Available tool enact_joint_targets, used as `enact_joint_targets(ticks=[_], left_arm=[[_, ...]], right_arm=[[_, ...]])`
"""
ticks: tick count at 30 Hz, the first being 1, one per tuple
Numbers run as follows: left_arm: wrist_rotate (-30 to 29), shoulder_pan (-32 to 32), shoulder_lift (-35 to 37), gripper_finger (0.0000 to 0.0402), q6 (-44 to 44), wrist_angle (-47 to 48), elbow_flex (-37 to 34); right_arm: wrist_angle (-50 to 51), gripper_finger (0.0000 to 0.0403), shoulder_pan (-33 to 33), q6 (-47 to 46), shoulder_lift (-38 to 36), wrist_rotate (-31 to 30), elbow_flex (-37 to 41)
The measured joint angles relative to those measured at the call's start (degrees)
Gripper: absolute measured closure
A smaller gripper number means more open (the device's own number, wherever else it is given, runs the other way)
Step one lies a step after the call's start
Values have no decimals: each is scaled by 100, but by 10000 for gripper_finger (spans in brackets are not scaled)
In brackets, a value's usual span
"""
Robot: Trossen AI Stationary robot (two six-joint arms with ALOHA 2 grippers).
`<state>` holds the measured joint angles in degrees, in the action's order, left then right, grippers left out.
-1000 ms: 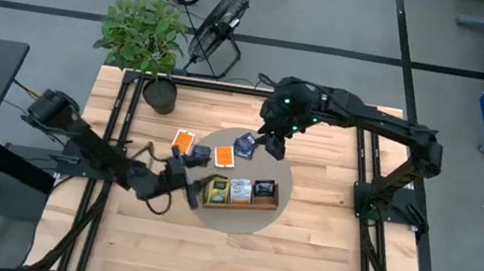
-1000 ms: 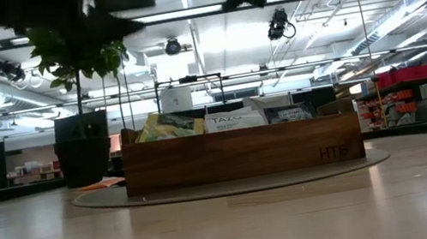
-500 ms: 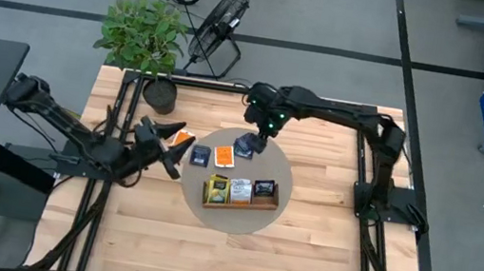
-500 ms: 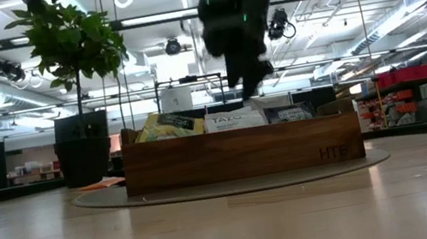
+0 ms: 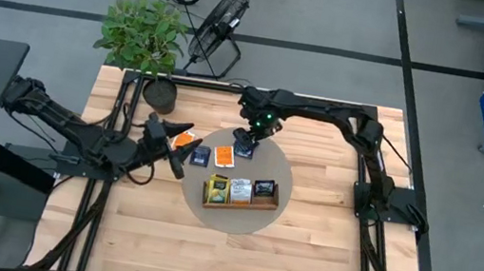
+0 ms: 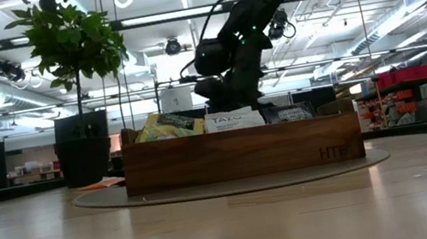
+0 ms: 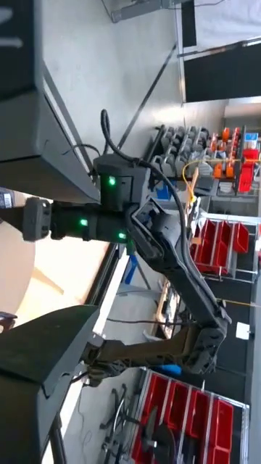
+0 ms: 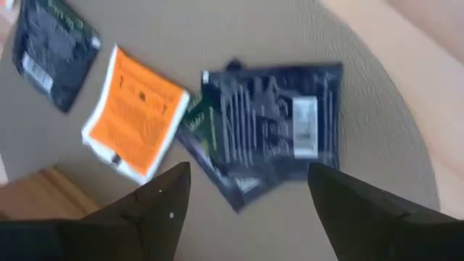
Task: Pick & Place Tea
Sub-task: Put the violet tea bag into the right section of the wooden organizer
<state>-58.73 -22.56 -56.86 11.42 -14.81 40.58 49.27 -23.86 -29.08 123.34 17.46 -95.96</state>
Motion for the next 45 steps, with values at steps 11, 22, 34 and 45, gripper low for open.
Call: enact_joint_targets(ticks=[11,22,34,45], left_arm=[[43,2,0,154,-1,-11,0],[42,0,0,154,0,-26,0],[41,0,0,154,-9,-28,0],[39,0,0,154,-24,-22,-2]], right_arm=[[55,117,-100,-360,155,-349,-4],[-15,151,-68,-474,375,-291,-9],[35,383,-68,-326,388,-436,-7],[105,400,-85,-119,106,-439,11]])
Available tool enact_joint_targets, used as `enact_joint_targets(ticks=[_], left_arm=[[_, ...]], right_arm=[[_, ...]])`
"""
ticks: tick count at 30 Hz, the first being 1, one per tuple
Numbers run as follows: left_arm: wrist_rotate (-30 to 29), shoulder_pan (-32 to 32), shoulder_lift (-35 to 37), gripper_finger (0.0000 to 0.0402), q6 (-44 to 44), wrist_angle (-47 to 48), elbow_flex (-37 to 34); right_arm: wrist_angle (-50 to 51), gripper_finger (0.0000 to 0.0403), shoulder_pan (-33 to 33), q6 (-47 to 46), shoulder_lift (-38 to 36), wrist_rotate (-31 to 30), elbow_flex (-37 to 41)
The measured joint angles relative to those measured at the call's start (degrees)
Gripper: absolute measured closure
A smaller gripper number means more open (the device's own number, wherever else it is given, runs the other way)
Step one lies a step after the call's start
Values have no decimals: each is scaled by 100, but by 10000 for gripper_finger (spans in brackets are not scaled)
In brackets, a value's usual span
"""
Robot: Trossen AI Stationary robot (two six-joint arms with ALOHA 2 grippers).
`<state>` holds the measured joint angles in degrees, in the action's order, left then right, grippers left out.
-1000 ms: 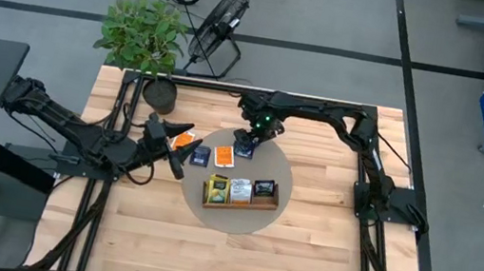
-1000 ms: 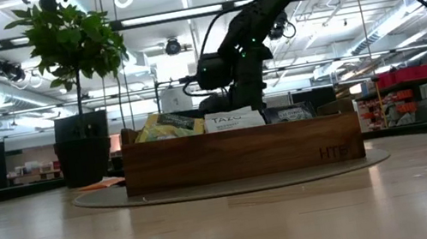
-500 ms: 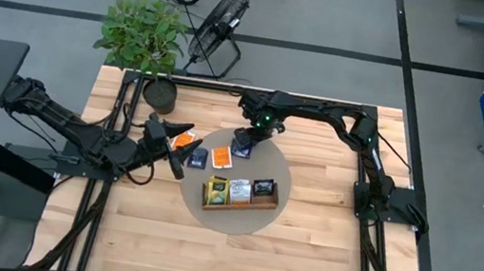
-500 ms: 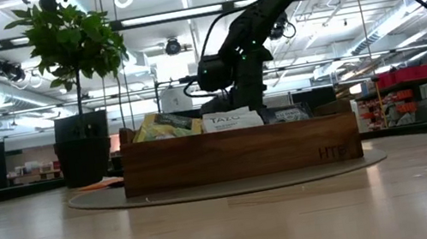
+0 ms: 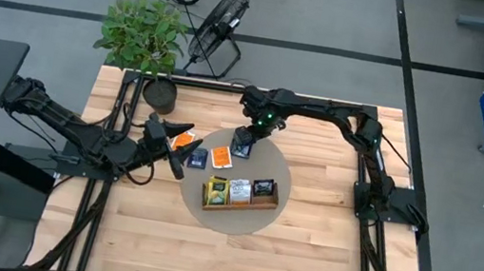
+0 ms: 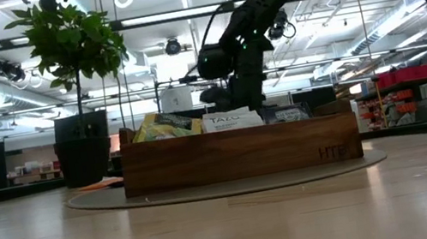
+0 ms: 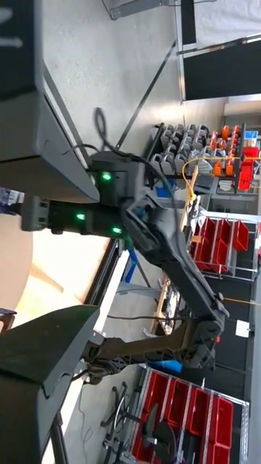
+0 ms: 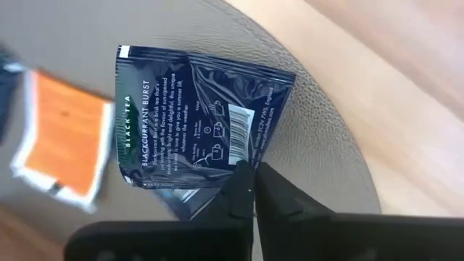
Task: Pick & Place Tea
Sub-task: Put the violet tea bag into the right section of the wooden organizer
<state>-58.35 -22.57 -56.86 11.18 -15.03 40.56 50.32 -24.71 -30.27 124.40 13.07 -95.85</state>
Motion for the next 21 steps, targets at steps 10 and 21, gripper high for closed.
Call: enact_joint_targets(ticks=[10,21], left_arm=[[0,0,0,154,-276,1,0],[605,342,0,154,-1087,-609,-4]], right_arm=[[195,402,-13,705,-1005,950,-4],[300,403,-94,1532,-2340,3167,-9]])
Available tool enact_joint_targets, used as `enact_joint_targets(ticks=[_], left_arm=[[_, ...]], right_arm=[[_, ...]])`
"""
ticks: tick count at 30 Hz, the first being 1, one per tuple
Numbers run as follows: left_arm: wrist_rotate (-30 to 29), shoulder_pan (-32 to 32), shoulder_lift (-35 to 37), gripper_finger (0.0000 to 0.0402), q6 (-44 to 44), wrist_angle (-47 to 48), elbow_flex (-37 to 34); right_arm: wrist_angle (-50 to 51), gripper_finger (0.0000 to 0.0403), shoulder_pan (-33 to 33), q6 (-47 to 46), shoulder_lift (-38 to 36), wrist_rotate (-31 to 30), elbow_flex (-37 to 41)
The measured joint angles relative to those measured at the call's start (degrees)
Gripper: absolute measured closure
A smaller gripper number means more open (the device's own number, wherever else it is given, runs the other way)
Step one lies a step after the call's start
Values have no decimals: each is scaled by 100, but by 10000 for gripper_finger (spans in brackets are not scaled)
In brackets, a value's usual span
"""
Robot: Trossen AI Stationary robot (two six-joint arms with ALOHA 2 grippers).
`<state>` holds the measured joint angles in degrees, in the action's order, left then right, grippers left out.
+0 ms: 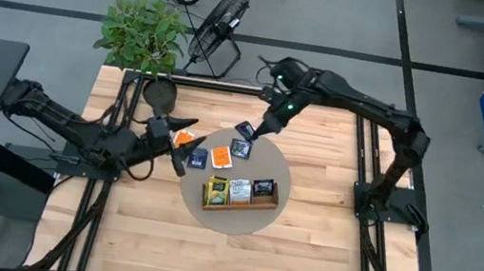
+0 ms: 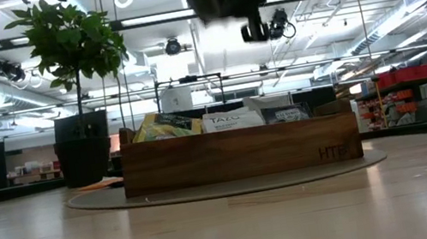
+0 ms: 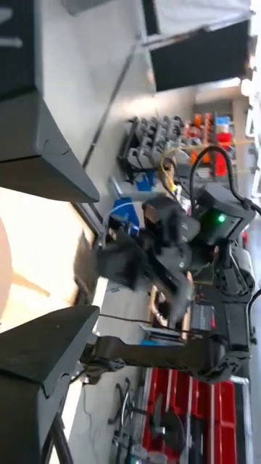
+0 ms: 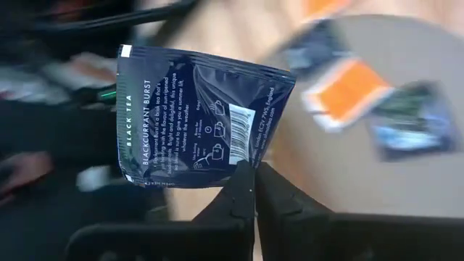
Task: Pick & Place Tea
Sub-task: Put the violet tea bag into the right section of the wooden organizer
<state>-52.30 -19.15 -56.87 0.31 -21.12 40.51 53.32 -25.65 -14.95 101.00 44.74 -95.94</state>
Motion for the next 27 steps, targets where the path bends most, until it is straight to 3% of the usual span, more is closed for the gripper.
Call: enact_joint_targets(ticks=[4,7,18,27], left_arm=[[783,381,-8,154,-774,-503,0],[1700,819,-12,154,-1345,-689,34],[4768,2061,-893,154,-1303,490,1368],[5479,2168,-1513,154,-1448,477,1852]], right_arm=[[-111,403,15,-8,-228,1276,0],[-356,403,78,-176,-248,1817,0],[-769,403,286,-408,-248,2311,0],[-1039,403,289,-603,-248,2365,0]])
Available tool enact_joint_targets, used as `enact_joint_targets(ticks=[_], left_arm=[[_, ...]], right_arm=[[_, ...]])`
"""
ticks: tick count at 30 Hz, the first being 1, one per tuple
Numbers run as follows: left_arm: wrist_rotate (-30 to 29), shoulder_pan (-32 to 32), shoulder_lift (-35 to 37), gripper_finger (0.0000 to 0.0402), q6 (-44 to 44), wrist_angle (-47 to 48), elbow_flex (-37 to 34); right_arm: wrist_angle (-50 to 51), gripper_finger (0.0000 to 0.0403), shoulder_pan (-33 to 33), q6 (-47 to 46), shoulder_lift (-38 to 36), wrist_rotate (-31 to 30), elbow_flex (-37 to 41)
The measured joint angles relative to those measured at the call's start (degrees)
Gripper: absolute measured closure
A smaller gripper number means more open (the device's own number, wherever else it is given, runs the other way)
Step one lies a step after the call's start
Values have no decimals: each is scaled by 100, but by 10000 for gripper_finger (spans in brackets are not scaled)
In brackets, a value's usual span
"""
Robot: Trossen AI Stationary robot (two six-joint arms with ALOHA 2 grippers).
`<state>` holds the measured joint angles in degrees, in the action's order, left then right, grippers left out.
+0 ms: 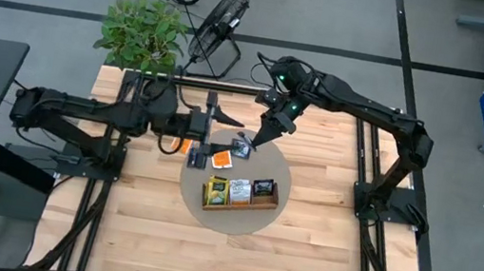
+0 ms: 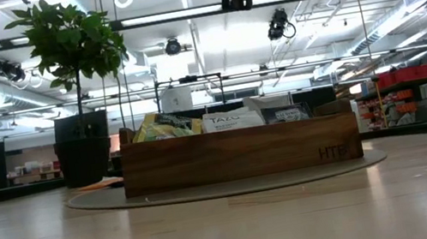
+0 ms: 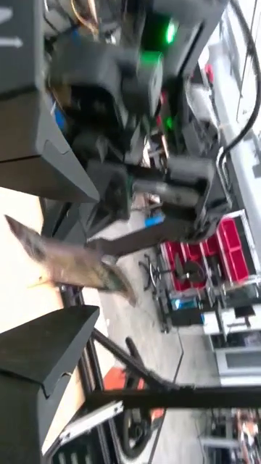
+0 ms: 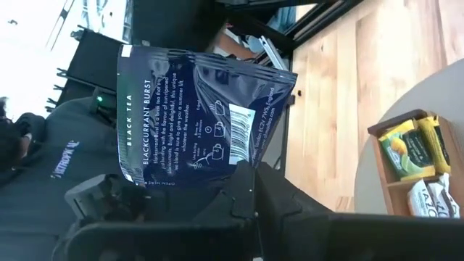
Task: Pick & Place Tea
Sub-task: Put the violet tea bag into the right section of the wooden organizer
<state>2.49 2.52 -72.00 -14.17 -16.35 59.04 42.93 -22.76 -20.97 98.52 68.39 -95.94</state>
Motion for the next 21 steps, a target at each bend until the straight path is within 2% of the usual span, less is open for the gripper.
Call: enact_joint_targets(ticks=[6,9,21], left_arm=[[122,0,-119,156,-3,-2,16],[120,0,-119,173,-53,-40,21],[118,31,-114,333,-64,-102,21]], right_arm=[[-167,403,0,-135,2,21,0],[-165,403,0,-153,2,23,-2],[-147,403,0,-212,4,19,-2]])
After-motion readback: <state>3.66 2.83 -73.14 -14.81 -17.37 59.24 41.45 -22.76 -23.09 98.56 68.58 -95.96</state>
